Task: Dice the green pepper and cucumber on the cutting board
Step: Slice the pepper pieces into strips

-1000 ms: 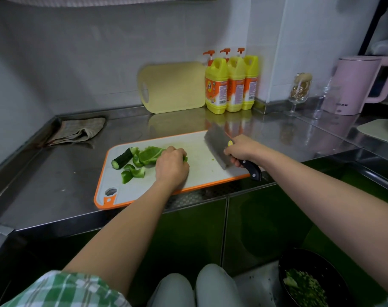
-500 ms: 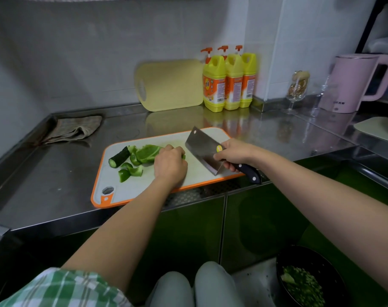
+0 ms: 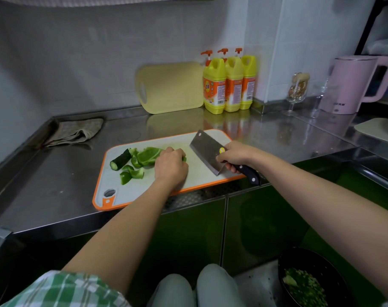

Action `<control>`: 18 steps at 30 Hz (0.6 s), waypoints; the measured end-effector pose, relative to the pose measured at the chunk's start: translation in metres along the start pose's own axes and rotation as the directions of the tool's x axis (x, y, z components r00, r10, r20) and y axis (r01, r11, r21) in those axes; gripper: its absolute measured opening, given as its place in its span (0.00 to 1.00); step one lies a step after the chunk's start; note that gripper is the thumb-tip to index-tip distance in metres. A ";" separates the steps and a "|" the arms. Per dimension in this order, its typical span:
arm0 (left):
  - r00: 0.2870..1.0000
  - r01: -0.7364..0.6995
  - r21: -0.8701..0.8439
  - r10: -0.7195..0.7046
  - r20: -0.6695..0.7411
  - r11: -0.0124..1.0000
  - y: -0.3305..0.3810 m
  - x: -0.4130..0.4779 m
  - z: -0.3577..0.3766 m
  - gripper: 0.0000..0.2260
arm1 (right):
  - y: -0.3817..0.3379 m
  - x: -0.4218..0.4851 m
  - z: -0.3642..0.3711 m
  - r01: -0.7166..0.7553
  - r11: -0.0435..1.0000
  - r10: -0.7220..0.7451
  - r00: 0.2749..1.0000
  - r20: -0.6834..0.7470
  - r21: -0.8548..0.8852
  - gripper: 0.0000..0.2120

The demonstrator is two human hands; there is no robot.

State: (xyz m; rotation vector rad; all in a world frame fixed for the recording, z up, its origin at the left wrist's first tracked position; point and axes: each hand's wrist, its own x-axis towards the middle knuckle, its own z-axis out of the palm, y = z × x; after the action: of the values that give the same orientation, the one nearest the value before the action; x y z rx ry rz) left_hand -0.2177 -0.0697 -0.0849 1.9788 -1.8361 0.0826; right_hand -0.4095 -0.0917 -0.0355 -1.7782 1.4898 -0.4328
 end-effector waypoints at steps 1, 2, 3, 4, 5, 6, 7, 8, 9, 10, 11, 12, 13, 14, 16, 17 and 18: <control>1.000 0.001 0.002 -0.001 0.001 1.000 0.000 0.000 0.000 0.15 | 0.002 0.002 -0.003 -0.021 1.000 0.021 0.999 -0.040 -0.006 0.10; 1.000 0.004 0.012 -0.004 0.000 1.000 0.000 0.000 0.000 0.15 | 0.003 0.003 -0.007 -0.040 0.999 0.039 0.996 -0.079 -0.016 0.09; 1.000 0.001 0.032 -0.001 -0.012 0.999 0.001 0.001 0.000 0.15 | 0.004 0.004 -0.011 -0.054 0.998 0.051 0.992 -0.114 -0.023 0.08; 0.999 -0.004 0.050 0.006 -0.042 0.999 0.002 0.002 0.000 0.15 | 0.004 0.004 -0.013 -0.056 0.998 0.052 0.989 -0.140 -0.023 0.08; 0.996 -0.010 0.048 0.014 -0.085 0.999 0.004 0.004 -0.001 0.15 | 0.003 0.003 -0.015 -0.043 0.999 0.040 0.986 -0.161 -0.017 0.09; 0.991 -0.023 0.018 0.025 -0.135 1.000 0.008 0.007 -0.002 0.13 | 0.000 0.003 -0.015 -0.018 1.000 0.015 0.983 -0.184 -0.015 0.10; 0.982 -0.046 -0.043 0.038 -0.183 0.998 0.012 0.010 -0.003 0.12 | -0.004 0.003 -0.014 0.012 1.000 -0.016 0.978 -0.209 -0.018 0.11; 0.978 -0.064 -0.150 0.032 -0.208 0.987 0.019 0.013 -0.005 0.11 | -0.010 0.001 -0.012 0.045 0.998 -0.053 0.970 -0.235 -0.040 0.12; 0.984 -0.052 -0.307 -0.003 -0.177 0.950 0.028 0.016 -0.008 0.11 | -0.015 0.000 -0.010 0.071 0.994 -0.091 0.961 -0.263 -0.085 0.12; 0.997 0.006 -0.493 -0.046 -0.068 0.870 0.038 0.019 -0.014 0.14 | -0.020 -0.001 -0.008 0.082 0.984 -0.127 0.948 -0.293 -0.160 0.11; 0.993 0.115 -0.674 -0.069 0.095 0.730 0.050 0.021 -0.019 0.17 | -0.024 -0.002 -0.005 0.078 0.965 -0.159 0.933 -0.324 -0.250 0.11; 0.962 0.252 -0.784 -0.063 0.264 0.567 0.062 0.024 -0.024 0.21 | -0.027 -0.003 -0.003 0.070 0.942 -0.188 0.920 -0.343 -0.329 0.11; 0.925 0.356 -0.822 -0.042 0.378 0.444 0.070 0.027 -0.026 0.22 | -0.027 -0.004 0.000 0.074 0.921 -0.216 0.914 -0.345 -0.382 0.13; 0.906 0.400 -0.829 -0.032 0.422 0.390 0.076 0.030 -0.026 0.22 | -0.026 -0.005 0.002 0.095 0.906 -0.245 0.912 -0.329 -0.413 0.14; 0.914 0.389 -0.826 -0.056 0.403 0.408 0.082 0.038 -0.023 0.18 | -0.021 -0.007 0.006 0.152 0.884 -0.298 0.912 -0.281 -0.443 0.15; 0.925 0.368 -0.816 -0.083 0.371 0.445 0.083 0.040 -0.020 0.14 | -0.016 -0.007 0.006 0.184 0.875 -0.317 0.917 -0.243 -0.448 0.15; 0.932 0.356 -0.808 -0.113 0.345 0.470 0.082 0.041 -0.017 0.12 | -0.013 -0.008 0.005 0.220 0.866 -0.336 0.921 -0.198 -0.448 0.14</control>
State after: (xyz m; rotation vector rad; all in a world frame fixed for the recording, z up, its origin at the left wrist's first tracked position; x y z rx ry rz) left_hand -0.2878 -0.1041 -0.0337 1.4589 -1.2428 -1.0362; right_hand -0.3993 -0.0825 -0.0278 -2.3772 1.6005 -0.5507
